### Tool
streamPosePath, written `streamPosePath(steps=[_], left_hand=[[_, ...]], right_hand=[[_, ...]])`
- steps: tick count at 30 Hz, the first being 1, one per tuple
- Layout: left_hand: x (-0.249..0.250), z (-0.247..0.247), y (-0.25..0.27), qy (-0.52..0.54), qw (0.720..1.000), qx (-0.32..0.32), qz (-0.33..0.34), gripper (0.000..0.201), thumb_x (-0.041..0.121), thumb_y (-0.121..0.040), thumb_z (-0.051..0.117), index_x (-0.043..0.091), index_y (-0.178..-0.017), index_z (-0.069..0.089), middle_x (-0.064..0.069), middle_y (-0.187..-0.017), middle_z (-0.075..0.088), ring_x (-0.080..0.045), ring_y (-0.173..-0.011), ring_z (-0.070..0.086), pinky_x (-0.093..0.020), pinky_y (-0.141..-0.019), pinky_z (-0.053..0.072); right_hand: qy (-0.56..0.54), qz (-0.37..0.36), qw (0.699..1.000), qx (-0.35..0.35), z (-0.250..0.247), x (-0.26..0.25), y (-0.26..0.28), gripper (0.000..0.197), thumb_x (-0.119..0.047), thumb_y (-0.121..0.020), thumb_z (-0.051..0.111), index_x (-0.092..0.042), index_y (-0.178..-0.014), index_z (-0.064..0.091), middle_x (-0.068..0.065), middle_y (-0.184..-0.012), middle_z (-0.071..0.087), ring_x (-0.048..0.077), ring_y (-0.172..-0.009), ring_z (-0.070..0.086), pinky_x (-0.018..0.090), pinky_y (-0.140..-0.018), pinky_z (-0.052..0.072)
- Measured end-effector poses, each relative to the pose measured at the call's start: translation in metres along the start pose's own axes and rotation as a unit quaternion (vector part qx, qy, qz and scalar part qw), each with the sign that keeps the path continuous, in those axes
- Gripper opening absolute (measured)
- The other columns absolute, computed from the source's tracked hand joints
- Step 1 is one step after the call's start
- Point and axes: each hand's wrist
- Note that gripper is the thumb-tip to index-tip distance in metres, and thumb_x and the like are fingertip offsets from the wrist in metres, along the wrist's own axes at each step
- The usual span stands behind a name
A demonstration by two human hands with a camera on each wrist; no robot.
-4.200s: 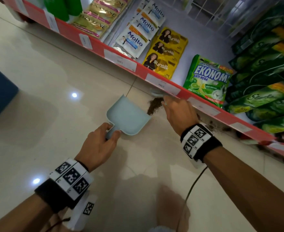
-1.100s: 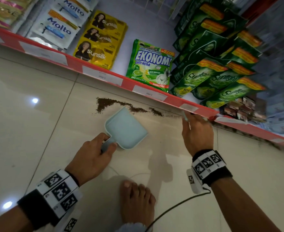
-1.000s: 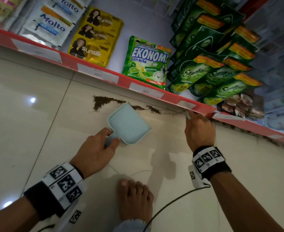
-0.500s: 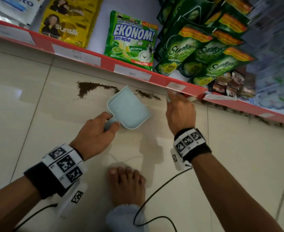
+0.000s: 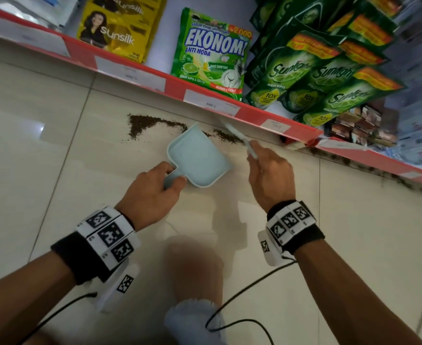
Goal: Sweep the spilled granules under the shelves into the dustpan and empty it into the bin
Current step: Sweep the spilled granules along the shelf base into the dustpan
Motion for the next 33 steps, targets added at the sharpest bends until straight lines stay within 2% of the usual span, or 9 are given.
streamPosePath(steps=[2, 6, 9, 12, 17, 23, 27, 30, 33], left_hand=[[0.001, 0.0, 0.001, 0.001, 1.0, -0.002, 0.001, 0.022, 0.039, -0.093, 0.053, 0.018, -0.097, 0.055, -0.002, -0.07, 0.062, -0.023, -0.073, 0.059, -0.034, -0.065, 0.042], [0.002, -0.002, 0.004, 0.01, 1.0, 0.002, -0.001, 0.023, 0.038, -0.093, 0.054, 0.016, -0.099, 0.057, -0.004, -0.072, 0.063, -0.025, -0.074, 0.061, -0.037, -0.07, 0.048], [0.0, -0.004, 0.006, 0.013, 1.0, 0.007, -0.003, 0.021, 0.037, -0.094, 0.054, 0.016, -0.098, 0.056, -0.004, -0.071, 0.062, -0.024, -0.072, 0.06, -0.034, -0.066, 0.045], [-0.004, -0.006, 0.009, 0.01, 1.0, 0.01, -0.005, 0.021, 0.037, -0.094, 0.054, 0.017, -0.097, 0.055, -0.004, -0.07, 0.062, -0.023, -0.07, 0.06, -0.033, -0.063, 0.045], [-0.008, -0.008, 0.01, 0.009, 1.0, 0.011, -0.011, 0.022, 0.039, -0.094, 0.054, 0.018, -0.098, 0.055, -0.004, -0.072, 0.063, -0.021, -0.07, 0.061, -0.033, -0.063, 0.045], [-0.007, -0.007, 0.008, 0.009, 1.0, 0.009, -0.006, 0.022, 0.04, -0.093, 0.053, 0.019, -0.097, 0.055, -0.002, -0.069, 0.062, -0.019, -0.067, 0.06, -0.03, -0.058, 0.043], [-0.007, -0.007, 0.011, 0.016, 1.0, 0.007, -0.005, 0.023, 0.04, -0.094, 0.054, 0.017, -0.098, 0.056, -0.003, -0.069, 0.062, -0.021, -0.067, 0.06, -0.035, -0.064, 0.047], [-0.01, -0.011, 0.013, 0.015, 1.0, 0.012, -0.006, 0.023, 0.04, -0.093, 0.054, 0.017, -0.096, 0.055, -0.003, -0.069, 0.062, -0.02, -0.067, 0.059, -0.034, -0.063, 0.046], [-0.013, -0.013, 0.013, 0.013, 1.0, 0.014, -0.014, 0.023, 0.04, -0.093, 0.054, 0.017, -0.095, 0.055, -0.003, -0.069, 0.062, -0.02, -0.068, 0.06, -0.033, -0.061, 0.044]], right_hand=[[0.044, 0.029, 0.998, 0.017, -0.005, 0.008, -0.013, 0.032, -0.01, -0.098, 0.05, -0.008, -0.129, 0.059, 0.02, -0.099, 0.07, 0.038, -0.074, 0.066, 0.042, -0.063, 0.056], [0.135, 0.096, 0.985, -0.054, -0.003, 0.017, -0.031, 0.034, -0.014, -0.098, 0.048, -0.018, -0.13, 0.056, 0.013, -0.116, 0.065, 0.04, -0.094, 0.065, 0.047, -0.071, 0.056], [0.079, 0.057, 0.992, -0.083, 0.006, 0.0, -0.017, 0.033, -0.012, -0.095, 0.052, -0.013, -0.127, 0.06, 0.013, -0.119, 0.061, 0.038, -0.101, 0.062, 0.044, -0.072, 0.055], [0.035, -0.008, 0.999, -0.036, 0.005, -0.018, 0.001, 0.028, -0.011, -0.095, 0.057, -0.007, -0.121, 0.064, 0.014, -0.122, 0.06, 0.037, -0.109, 0.059, 0.044, -0.067, 0.056], [0.078, 0.049, 0.996, 0.011, -0.013, 0.001, -0.014, 0.025, 0.002, -0.095, 0.046, -0.003, -0.114, 0.062, 0.019, -0.098, 0.069, 0.036, -0.067, 0.067, 0.035, -0.061, 0.055], [0.121, 0.08, 0.989, -0.022, -0.005, 0.021, -0.032, 0.02, -0.009, -0.095, 0.049, -0.003, -0.108, 0.064, 0.02, -0.088, 0.07, 0.039, -0.076, 0.067, 0.032, -0.059, 0.042], [0.073, 0.076, 0.993, -0.059, 0.013, 0.011, -0.027, 0.023, -0.009, -0.097, 0.048, -0.001, -0.113, 0.062, 0.02, -0.109, 0.067, 0.039, -0.085, 0.067, 0.038, -0.071, 0.052], [-0.011, 0.011, 0.999, -0.038, 0.016, -0.007, -0.016, 0.019, -0.01, -0.097, 0.05, -0.002, -0.108, 0.064, 0.018, -0.106, 0.069, 0.036, -0.076, 0.068, 0.03, -0.068, 0.05], [-0.061, -0.066, 0.995, -0.036, 0.01, -0.021, -0.009, 0.02, -0.011, -0.096, 0.053, -0.004, -0.11, 0.066, 0.013, -0.106, 0.07, 0.032, -0.076, 0.067, 0.036, -0.068, 0.056]])
Point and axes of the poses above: each hand's wrist, its own y-axis away from the middle knuckle, its own z-axis out of the palm, x = y × z
